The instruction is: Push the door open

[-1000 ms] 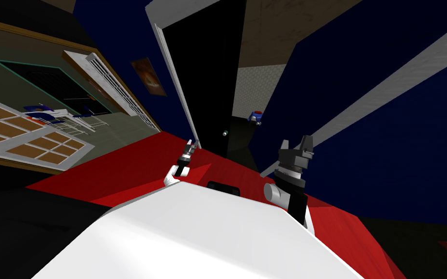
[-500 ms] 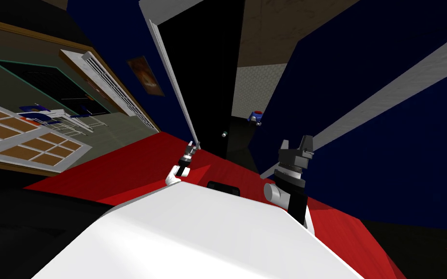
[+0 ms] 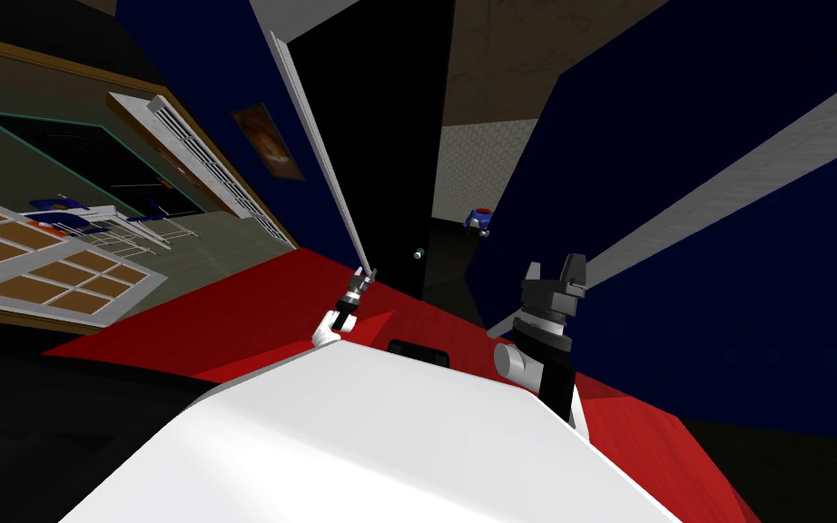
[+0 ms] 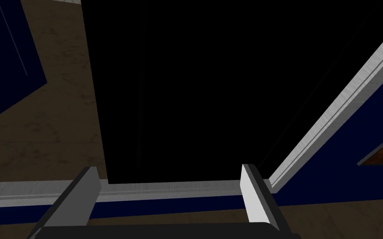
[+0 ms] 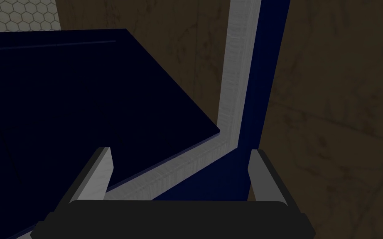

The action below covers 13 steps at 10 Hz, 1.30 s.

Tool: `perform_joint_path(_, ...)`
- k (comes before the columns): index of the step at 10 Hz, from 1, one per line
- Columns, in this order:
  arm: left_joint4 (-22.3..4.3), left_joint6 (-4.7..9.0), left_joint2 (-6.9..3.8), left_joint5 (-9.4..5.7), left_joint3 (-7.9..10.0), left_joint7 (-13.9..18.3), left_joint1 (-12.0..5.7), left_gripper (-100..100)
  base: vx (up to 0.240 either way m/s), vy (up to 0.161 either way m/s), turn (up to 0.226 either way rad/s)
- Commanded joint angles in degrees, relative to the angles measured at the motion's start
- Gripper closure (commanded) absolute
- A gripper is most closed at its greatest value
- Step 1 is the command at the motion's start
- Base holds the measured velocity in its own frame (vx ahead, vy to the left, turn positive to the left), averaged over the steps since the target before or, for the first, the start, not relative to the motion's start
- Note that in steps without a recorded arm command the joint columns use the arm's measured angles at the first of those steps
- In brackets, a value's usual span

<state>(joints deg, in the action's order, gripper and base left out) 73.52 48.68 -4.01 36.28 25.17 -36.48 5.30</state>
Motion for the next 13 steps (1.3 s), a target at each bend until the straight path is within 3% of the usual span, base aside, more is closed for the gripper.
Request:
perform_joint_path(1,-1.59,0.45,-0.02,0.68,0.47,-0.86,-0.77,-100,0.066,-0.015,0.002)
perform_joint_path(13,-19.67,4.99,2.26,13.71,7.33,-11.58,-8.56,-100,0.094,-0.018,-0.003)
